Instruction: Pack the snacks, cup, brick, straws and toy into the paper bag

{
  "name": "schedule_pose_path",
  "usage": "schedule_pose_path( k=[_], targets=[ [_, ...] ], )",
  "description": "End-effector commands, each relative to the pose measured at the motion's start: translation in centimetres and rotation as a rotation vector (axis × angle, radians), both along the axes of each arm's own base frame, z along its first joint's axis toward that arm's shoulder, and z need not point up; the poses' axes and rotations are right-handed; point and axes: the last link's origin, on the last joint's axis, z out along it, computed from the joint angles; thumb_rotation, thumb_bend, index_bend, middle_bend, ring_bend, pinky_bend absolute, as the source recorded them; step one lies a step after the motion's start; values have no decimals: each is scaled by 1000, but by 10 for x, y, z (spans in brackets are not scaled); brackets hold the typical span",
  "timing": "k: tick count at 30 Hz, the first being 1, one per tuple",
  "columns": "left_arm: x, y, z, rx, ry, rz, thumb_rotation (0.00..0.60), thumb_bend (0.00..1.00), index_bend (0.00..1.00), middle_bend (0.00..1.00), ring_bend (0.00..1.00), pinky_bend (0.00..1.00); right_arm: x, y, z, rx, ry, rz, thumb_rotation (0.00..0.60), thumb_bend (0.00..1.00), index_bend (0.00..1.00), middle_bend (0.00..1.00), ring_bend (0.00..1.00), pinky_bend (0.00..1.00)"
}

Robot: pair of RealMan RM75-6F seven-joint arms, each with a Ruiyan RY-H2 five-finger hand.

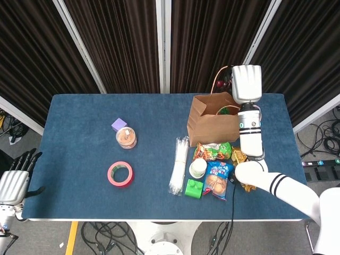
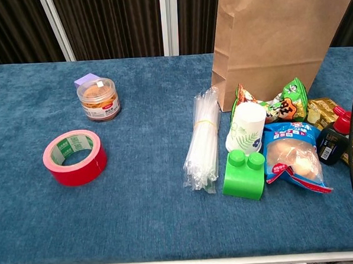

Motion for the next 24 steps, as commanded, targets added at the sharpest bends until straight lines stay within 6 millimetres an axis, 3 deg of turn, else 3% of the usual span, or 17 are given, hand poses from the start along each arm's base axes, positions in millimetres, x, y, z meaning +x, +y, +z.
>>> schedule_pose_path(
  k=[1,6,8,10,12,19,24],
  targets=[
    [-1,0,-2,-5,-1,0,600,183,114,105,9,136,-4,-1,-10,43,-11,-18,600,392,912,775,717,865],
    [-3,-3,-2,-9,3,8,600,183,114,105,9,136,-9,2,-13,87,-11,-42,600,327,867,742,678,831],
    [-3,-2,-3,-8,2,6,600,183,114,105,9,136,-11,3,-13,109,-14,-49,600,256,833,736,648,799],
    [-3,-2,-3,-6,4,6,600,184,114,105,9,136,-11,5,-13,142,-35,-54,600,92,758,706,582,734],
    [-2,-1,-3,-5,5,4,600,183,114,105,9,136,-12,6,-11,168,-48,-56,600,9,700,655,513,677],
    [-3,-1,-3,-4,3,3,600,184,114,105,10,136,-13,9,-6,213,-61,-52,600,0,516,424,243,413],
    [-3,-1,-4,-6,0,6,600,183,114,105,9,136,-9,12,2,195,-80,-17,600,0,460,375,201,362]
  ],
)
